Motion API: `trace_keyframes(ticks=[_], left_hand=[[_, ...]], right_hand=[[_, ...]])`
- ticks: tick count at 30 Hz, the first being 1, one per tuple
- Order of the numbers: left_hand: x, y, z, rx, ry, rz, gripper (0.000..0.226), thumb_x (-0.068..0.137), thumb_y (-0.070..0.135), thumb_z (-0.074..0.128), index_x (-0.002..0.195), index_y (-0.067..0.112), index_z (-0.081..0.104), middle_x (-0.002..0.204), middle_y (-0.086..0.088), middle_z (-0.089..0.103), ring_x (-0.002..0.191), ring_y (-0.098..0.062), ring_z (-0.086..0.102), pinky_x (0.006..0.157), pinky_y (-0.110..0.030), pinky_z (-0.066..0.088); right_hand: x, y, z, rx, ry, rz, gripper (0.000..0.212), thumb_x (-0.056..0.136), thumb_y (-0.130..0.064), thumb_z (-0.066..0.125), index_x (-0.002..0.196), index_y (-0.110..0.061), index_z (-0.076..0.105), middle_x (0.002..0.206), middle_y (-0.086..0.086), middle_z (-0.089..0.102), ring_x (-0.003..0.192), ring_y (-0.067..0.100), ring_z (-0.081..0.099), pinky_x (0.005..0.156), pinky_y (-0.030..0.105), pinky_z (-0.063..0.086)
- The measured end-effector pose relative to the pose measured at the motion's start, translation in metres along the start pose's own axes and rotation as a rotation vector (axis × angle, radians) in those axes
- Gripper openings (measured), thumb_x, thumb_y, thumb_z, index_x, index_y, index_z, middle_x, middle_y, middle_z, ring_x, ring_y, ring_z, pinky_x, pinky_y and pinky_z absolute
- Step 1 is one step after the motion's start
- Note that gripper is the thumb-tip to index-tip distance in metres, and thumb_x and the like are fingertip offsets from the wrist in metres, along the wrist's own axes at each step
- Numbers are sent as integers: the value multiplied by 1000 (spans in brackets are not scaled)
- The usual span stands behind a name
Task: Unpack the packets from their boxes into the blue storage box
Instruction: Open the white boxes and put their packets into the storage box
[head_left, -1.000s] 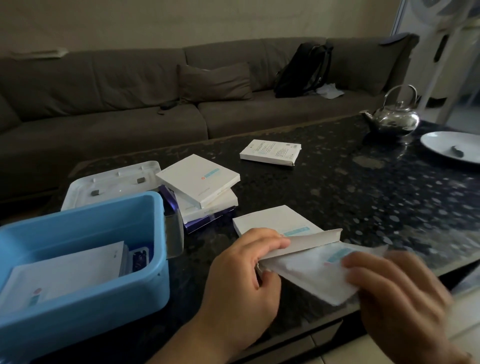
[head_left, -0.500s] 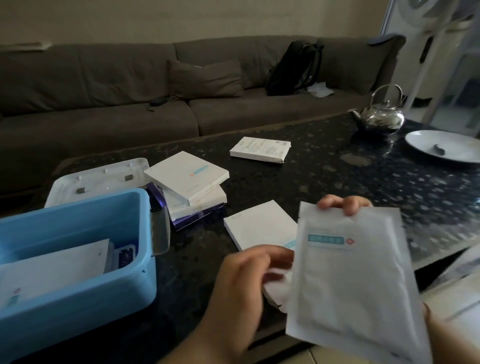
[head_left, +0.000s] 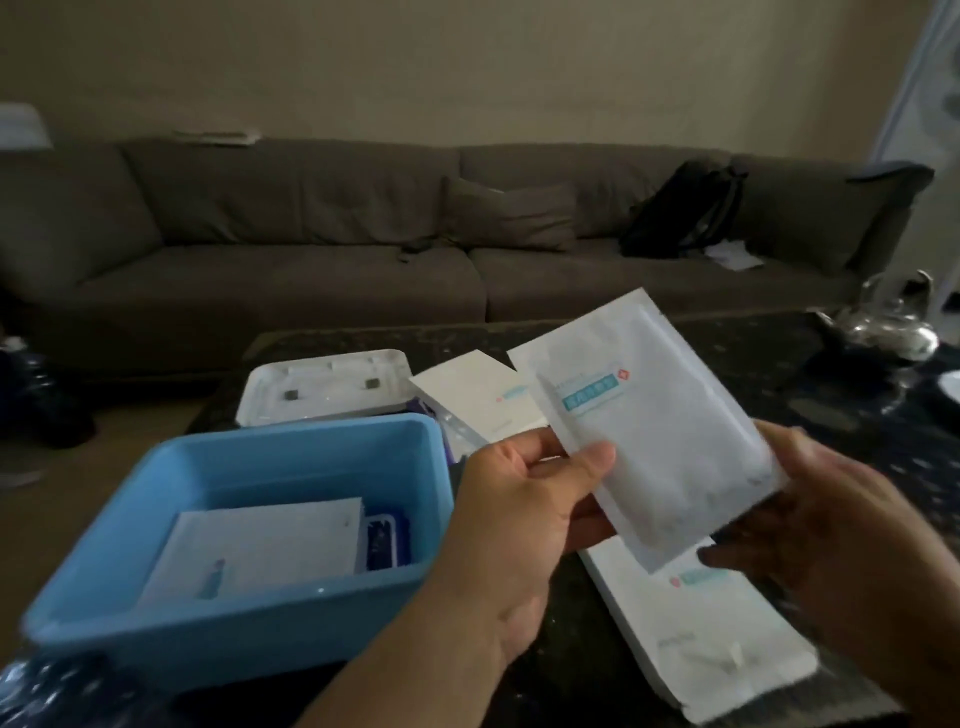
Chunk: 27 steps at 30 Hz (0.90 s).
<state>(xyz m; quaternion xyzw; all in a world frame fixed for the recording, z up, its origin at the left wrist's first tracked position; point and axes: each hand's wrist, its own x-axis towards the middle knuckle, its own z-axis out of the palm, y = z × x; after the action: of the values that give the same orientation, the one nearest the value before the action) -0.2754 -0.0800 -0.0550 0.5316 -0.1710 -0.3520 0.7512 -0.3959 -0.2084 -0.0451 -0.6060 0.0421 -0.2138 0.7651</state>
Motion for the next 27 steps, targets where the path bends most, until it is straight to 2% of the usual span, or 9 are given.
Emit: trace_keyframes(ticks=[4, 8, 11, 13, 15, 17, 19, 23, 27], left_hand=[[1, 30, -26, 4, -43, 21, 22, 92, 32, 63, 105, 16, 71, 99, -6, 78, 91, -21, 75, 80, -40, 60], [0, 72, -78, 147, 6, 150, 26, 88, 34, 65, 90, 10, 74, 83, -8, 77, 66, -16, 74, 52, -22, 56], [-8, 93, -114, 144, -21, 184, 27, 74, 34, 67, 76, 9, 78, 74, -8, 76, 55, -11, 70, 47, -18, 51], [-11, 102, -134, 171, -18, 218, 28, 70, 36, 66, 71, 11, 79, 72, -6, 75, 54, -10, 69, 46, -17, 50], [-16, 108, -151, 185, 18, 254, 27, 65, 39, 65, 64, 15, 78, 67, -4, 74, 52, -8, 67, 46, -17, 48], [-24, 114, -172, 234, 102, 297, 26, 66, 42, 64, 58, 19, 76, 64, -1, 73, 53, -8, 67, 48, -19, 48], [-32, 119, -194, 355, 271, 343, 27, 76, 42, 65, 60, 23, 75, 66, 1, 73, 59, -10, 69, 57, -25, 50], [-40, 125, -225, 355, 713, 443, 22, 97, 37, 57, 83, 27, 70, 75, 8, 75, 73, -11, 71, 67, -29, 50], [-42, 127, -225, 117, 717, 496, 22, 99, 36, 53, 86, 26, 67, 74, 9, 74, 67, -8, 69, 66, -27, 51]], right_hand=[[34, -7, 5, -232, 148, 94, 45, 58, -25, 84, 100, -23, 71, 93, 7, 75, 77, 25, 75, 51, 32, 58], [66, -17, 27, -309, 46, 158, 71, 23, -39, 99, 89, -29, 77, 93, 6, 76, 80, 28, 75, 54, 35, 59], [95, -14, 46, -300, -64, 205, 36, 63, -16, 74, 98, -23, 72, 94, 9, 75, 77, 25, 75, 51, 33, 59], [113, -8, 58, -286, -133, 232, 43, 61, -22, 83, 103, -23, 73, 100, 11, 74, 82, 26, 75, 55, 35, 60], [123, -1, 72, -291, -214, 246, 69, 36, -35, 98, 101, -24, 76, 104, 11, 74, 87, 28, 74, 59, 37, 60], [135, 9, 86, -331, -261, 267, 74, 31, -38, 99, 100, -23, 76, 106, 12, 73, 89, 29, 74, 60, 37, 61], [143, 16, 101, -407, -304, 304, 56, 52, -34, 92, 102, -19, 74, 106, 12, 73, 88, 29, 74, 61, 39, 62], [152, 36, 130, -686, -375, 384, 38, 70, -19, 66, 108, -19, 66, 92, 3, 76, 84, 23, 74, 62, 36, 62], [159, 63, 155, -848, -456, 520, 26, 83, -11, 67, 105, -24, 66, 88, -3, 76, 82, 19, 75, 60, 32, 61]])
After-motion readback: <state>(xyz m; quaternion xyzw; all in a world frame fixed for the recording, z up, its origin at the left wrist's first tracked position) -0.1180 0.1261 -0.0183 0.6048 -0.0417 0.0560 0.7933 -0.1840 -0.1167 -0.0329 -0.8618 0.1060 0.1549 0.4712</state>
